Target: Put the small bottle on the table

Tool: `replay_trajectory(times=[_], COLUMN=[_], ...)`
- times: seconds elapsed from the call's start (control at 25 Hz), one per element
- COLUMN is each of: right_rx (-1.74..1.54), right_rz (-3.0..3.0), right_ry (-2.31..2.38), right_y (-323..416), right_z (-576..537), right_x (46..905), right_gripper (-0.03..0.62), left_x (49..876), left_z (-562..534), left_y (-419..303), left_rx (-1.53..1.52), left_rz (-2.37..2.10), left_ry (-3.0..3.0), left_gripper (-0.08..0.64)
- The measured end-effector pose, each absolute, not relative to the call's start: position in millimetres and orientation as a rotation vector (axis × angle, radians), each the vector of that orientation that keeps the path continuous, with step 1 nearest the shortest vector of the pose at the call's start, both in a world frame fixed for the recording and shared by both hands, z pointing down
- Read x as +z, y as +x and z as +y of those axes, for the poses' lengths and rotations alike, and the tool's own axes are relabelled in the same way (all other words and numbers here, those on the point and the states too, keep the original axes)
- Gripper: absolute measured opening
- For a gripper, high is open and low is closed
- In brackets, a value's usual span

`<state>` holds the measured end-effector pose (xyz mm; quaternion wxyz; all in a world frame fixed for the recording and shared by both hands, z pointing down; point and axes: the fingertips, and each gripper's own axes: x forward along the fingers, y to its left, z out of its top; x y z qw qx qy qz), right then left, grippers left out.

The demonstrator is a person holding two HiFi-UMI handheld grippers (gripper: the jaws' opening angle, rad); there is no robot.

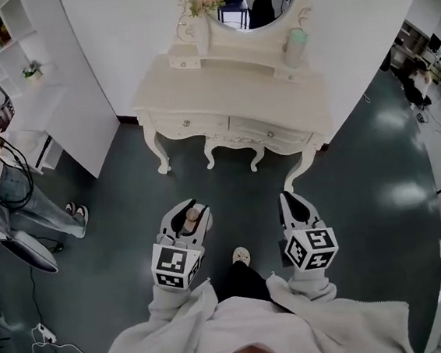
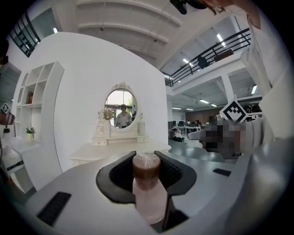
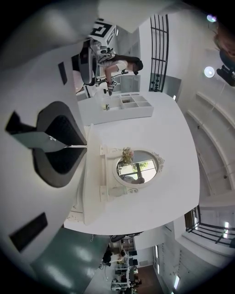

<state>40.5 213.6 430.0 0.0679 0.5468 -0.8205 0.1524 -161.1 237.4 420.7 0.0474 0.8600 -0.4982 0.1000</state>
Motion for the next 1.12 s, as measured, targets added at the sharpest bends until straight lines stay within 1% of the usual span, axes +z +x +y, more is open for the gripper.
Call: replay_trajectory(times=[0.44, 1.12], right_rx=[0.471, 0.496], right_rz=[-2.478, -2.507], right_ry=[1.604, 1.531], right_y=[61.5, 82.2], right_z=[130.8, 51.3], right_x=[433.3, 447.6], right_gripper=[0.038, 0.038], left_x=[418.7, 426.4], left_z=[151.2, 75.3], left_y=[-140.2, -120.6], left_rx=[0.289, 0.253], left_rz=[-1.546, -1.628], left_ry=[2.602, 2.548], left_gripper=[0.13, 0.13])
